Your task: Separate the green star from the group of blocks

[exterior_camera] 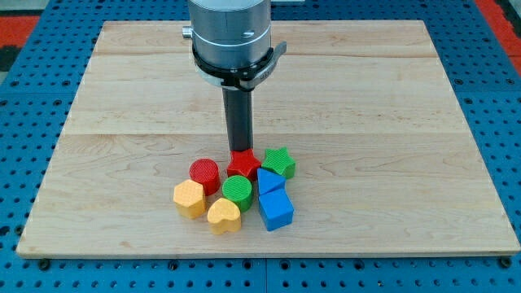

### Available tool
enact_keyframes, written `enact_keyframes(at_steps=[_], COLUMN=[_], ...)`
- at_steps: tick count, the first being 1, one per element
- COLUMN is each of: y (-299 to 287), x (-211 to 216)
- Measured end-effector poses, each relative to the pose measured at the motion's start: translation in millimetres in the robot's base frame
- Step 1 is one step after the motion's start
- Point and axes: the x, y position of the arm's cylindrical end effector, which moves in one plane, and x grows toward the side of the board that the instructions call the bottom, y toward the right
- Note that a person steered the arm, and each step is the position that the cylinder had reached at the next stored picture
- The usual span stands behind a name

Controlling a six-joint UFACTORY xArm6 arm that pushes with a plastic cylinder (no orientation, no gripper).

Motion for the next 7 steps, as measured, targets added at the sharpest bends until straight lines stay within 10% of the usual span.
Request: enact_keyframes(at_steps=[4, 7], y=[75, 114], x=[-50, 100])
